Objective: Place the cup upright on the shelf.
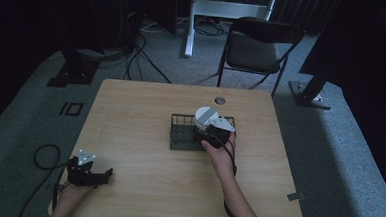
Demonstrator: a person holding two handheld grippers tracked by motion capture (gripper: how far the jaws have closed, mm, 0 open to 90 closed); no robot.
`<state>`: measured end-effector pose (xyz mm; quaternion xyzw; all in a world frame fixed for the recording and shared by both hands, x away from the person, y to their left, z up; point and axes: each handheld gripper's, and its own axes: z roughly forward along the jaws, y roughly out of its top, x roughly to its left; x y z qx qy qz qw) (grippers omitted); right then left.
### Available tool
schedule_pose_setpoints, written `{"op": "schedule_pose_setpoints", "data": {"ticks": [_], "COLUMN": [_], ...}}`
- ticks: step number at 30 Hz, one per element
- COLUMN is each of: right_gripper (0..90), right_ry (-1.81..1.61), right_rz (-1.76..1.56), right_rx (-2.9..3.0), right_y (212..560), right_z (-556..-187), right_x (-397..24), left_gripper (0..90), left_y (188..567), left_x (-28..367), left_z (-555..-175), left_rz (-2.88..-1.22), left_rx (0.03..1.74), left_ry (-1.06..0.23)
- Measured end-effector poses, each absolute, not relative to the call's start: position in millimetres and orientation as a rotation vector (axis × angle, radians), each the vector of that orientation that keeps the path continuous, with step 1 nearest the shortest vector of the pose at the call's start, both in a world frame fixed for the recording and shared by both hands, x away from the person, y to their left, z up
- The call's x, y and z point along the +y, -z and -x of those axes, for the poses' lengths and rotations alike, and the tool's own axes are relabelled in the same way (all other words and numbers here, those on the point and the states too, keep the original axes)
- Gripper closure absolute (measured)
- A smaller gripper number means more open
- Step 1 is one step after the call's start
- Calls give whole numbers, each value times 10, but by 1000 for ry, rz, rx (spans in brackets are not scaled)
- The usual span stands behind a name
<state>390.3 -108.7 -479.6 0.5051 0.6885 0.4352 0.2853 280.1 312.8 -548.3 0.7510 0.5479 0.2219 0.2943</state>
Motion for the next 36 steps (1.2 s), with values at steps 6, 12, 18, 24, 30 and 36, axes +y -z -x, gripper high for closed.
{"op": "schedule_pose_setpoints", "data": {"ticks": [6,12,18,24,30,36], "right_gripper": [123,123,124,124,124,124], "right_ry": [-1180,-1185,-1195,-1206,-1220,-1225], "right_rz": [-1346,-1333,-1335,-1315,-1291,-1285], "right_rx": [1827,1830,1830,1837,1826,1833], "right_y": [4758,4732,4727,4705,4646,4647], "right_z": [-3846,-3784,-3747,-3672,-3576,-3491], "right_x": [-1127,-1142,-1177,-1207,-1265,-1363], "left_gripper": [1,1,1,1,1,1], "left_y": [5483,5483,5483,5483,5483,5483], "left_x": [3128,3128,3128,3128,3128,3128], "left_z": [-2801,-2801,-2801,-2801,-2801,-2801], "left_rz": [-1999,-1999,-1999,-1999,-1999,-1999], "left_rx": [1459,1459,1459,1459,1459,1459], "left_ry": [-591,-591,-591,-591,-590,-590]}}
